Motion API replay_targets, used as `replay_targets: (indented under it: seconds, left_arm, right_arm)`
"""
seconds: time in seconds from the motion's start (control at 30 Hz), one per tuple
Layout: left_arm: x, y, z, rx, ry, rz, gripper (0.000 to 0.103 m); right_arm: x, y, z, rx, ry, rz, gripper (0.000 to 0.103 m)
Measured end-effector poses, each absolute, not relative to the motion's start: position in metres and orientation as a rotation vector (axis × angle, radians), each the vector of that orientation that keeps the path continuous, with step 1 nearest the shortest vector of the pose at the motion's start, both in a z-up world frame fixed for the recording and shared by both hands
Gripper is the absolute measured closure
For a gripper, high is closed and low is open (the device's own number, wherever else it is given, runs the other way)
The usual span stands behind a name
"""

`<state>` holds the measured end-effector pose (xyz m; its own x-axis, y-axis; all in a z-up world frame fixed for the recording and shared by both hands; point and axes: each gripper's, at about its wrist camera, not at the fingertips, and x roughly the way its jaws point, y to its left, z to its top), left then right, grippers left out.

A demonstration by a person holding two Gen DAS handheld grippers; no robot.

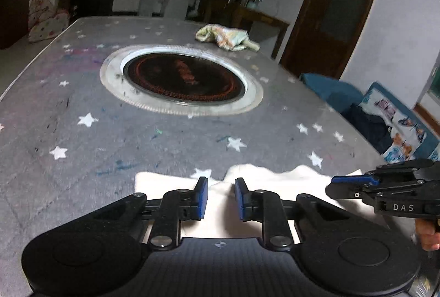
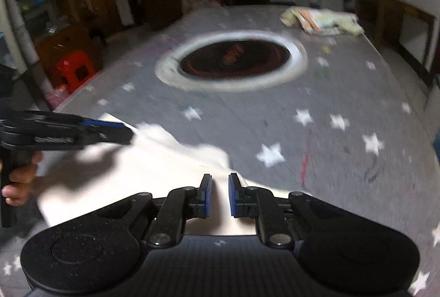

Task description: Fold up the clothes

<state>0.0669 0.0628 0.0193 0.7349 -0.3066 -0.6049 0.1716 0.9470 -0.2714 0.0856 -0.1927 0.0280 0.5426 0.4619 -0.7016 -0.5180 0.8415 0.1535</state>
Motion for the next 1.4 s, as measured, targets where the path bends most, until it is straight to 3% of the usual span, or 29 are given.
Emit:
replay_targets:
  seconds: [0.57, 0.93, 1.1, 1.4]
  left_arm:
    - [0.066, 0.054, 0.022, -0.188, 0.699, -0.242, 0.077]
    - [0.054, 0.049, 0.031, -0.161, 0.694, -0.205, 0.060]
    - [0.039, 0.053, 0.038, -0.168, 0.673, -0.211, 0.059]
    - [-0.002, 0.048, 0.040, -0.131, 0.630, -0.204, 0.059]
  right_arm:
    - [0.088, -0.168, 0.035, -0.064, 0.800, 0.614, 0.092]
    - [0.058, -0.166, 0.034, -0.075, 0.799, 0.642, 0.079]
    - [0.045, -0.170, 0.035, -0.067, 0.784, 0.634, 0.072]
    - [0.018, -0.175, 0.039, -0.092, 0.764, 0.652, 0.070]
